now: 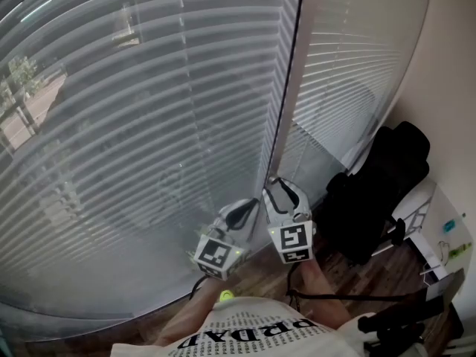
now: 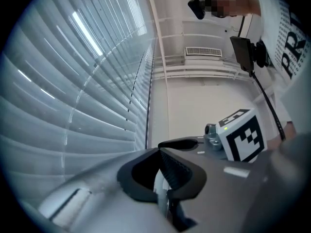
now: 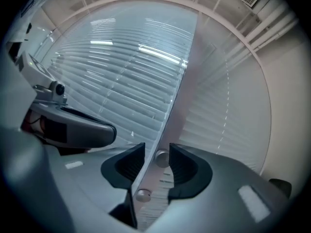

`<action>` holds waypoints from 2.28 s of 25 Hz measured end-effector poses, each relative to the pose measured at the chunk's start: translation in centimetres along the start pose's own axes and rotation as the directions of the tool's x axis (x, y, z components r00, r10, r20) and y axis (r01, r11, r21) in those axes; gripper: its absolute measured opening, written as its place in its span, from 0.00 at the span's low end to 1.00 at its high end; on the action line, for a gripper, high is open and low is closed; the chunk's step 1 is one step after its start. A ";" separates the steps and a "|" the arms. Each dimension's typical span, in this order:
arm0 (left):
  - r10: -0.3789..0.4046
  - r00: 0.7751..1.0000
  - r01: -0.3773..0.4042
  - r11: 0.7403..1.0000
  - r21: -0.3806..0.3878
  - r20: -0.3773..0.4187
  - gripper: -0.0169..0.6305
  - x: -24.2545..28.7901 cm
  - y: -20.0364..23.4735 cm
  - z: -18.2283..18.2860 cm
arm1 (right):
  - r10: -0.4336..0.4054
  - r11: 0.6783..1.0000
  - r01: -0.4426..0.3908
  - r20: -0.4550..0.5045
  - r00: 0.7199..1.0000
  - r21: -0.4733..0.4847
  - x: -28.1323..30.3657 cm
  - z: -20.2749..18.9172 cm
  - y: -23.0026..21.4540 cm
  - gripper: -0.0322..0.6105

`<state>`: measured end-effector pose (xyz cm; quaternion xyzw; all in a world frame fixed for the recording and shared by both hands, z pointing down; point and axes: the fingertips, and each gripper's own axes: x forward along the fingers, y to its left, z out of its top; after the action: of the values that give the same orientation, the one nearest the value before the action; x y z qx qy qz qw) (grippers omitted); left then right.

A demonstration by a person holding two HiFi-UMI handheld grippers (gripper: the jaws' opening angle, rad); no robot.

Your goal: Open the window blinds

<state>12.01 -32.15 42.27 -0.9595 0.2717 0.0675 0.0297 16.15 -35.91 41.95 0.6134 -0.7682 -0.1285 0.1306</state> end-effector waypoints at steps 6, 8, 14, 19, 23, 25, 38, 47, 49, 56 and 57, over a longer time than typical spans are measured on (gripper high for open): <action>0.015 1.000 -0.015 1.000 -0.010 -0.010 0.02 0.8 0.6 -0.7 | -0.006 1.000 0.005 -0.035 0.999 -0.018 1.4 -1.3 -1.1 0.29; 0.020 1.000 -0.020 1.000 -0.018 -0.012 0.02 1.0 0.7 -1.0 | 0.004 1.000 -0.006 -0.047 0.999 -0.024 1.7 -1.8 -1.0 0.29; 0.023 1.000 -0.023 1.000 -0.019 -0.012 0.02 1.7 0.9 -1.1 | 0.040 0.999 -0.041 -0.044 0.998 -0.026 2.2 -2.3 -1.0 0.28; 0.027 0.999 -0.027 0.999 -0.022 -0.019 0.02 1.9 0.8 -1.4 | 0.062 0.998 -0.062 -0.019 0.998 -0.018 2.1 -2.2 -1.0 0.28; 0.026 0.999 -0.026 0.999 -0.027 -0.025 0.02 2.1 0.7 -1.7 | 0.075 0.997 -0.075 -0.002 0.997 0.006 2.0 -2.2 -1.2 0.28; 0.025 0.999 -0.026 0.999 -0.034 -0.030 0.02 2.1 0.7 -1.9 | 0.085 0.995 -0.085 0.004 0.996 0.052 2.0 -2.3 -1.2 0.27; 0.025 0.999 -0.026 0.999 -0.037 -0.028 0.02 2.2 0.5 -2.0 | 0.101 0.928 -0.107 0.036 0.994 0.358 1.7 -2.5 -1.6 0.26; 0.022 0.999 -0.024 0.999 -0.046 -0.030 0.02 2.3 0.5 -2.1 | 0.109 0.866 -0.113 0.037 0.993 0.486 1.8 -2.6 -1.7 0.26; 0.025 0.999 -0.027 0.998 -0.058 -0.023 0.02 2.3 0.4 -1.9 | 0.108 0.876 -0.112 0.034 0.994 0.470 1.8 -2.6 -1.7 0.26; 0.012 0.999 -0.014 0.999 -0.050 -0.036 0.02 2.1 0.4 -2.3 | 0.065 0.998 -0.064 0.037 0.997 -0.016 1.4 -0.8 -1.3 0.29; 0.011 0.999 -0.013 0.999 -0.051 -0.036 0.02 2.1 0.4 -2.3 | 0.069 0.996 -0.067 0.039 0.997 -0.061 1.5 -0.7 -1.2 0.30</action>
<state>13.84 -33.79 44.27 -0.9594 0.2760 0.0573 -0.0002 17.21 -37.62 42.21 0.5800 -0.7870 -0.1592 0.1373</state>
